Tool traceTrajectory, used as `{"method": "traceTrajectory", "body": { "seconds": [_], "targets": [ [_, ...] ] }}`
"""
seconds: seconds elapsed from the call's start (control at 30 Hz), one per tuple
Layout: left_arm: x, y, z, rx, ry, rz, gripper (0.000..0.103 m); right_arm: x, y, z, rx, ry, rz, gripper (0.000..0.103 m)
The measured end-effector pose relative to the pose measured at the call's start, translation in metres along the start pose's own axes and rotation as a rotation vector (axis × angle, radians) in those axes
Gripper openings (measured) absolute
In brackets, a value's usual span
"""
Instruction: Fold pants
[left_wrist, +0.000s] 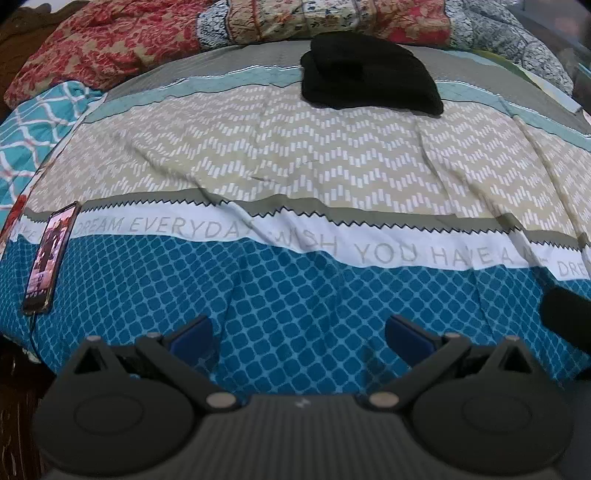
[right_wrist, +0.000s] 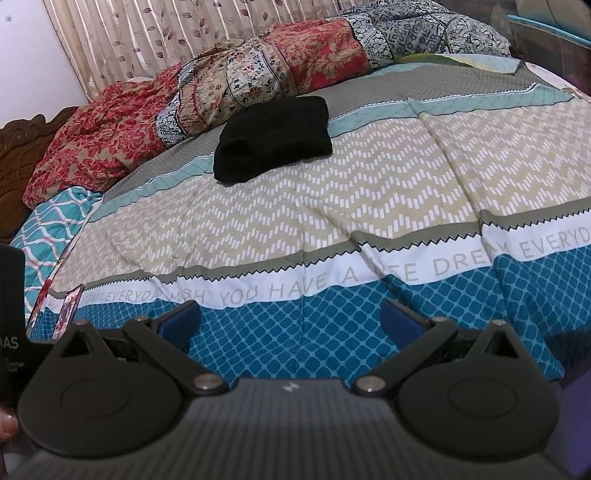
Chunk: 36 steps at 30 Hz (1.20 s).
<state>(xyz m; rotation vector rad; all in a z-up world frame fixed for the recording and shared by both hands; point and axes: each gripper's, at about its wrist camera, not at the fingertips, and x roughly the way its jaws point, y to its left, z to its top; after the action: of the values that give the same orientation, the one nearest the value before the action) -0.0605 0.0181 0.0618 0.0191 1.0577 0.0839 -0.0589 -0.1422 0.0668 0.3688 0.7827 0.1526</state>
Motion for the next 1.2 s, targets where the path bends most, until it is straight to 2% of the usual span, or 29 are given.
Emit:
{"method": "traceTrajectory", "body": {
  "seconds": [0.47, 1.2],
  "targets": [
    [-0.0033, -0.0053, -0.0024, 0.042, -0.007, -0.041, 0.103, 0.0001, 0.0003, -0.0007, 0.008, -0.001, -0.005, 0.103],
    [0.0059, -0.0031, -0.0023, 0.033, 0.029, -0.020, 0.103, 0.0027, -0.0013, -0.0006, 0.016, 0.005, -0.006, 0.103]
  ]
}}
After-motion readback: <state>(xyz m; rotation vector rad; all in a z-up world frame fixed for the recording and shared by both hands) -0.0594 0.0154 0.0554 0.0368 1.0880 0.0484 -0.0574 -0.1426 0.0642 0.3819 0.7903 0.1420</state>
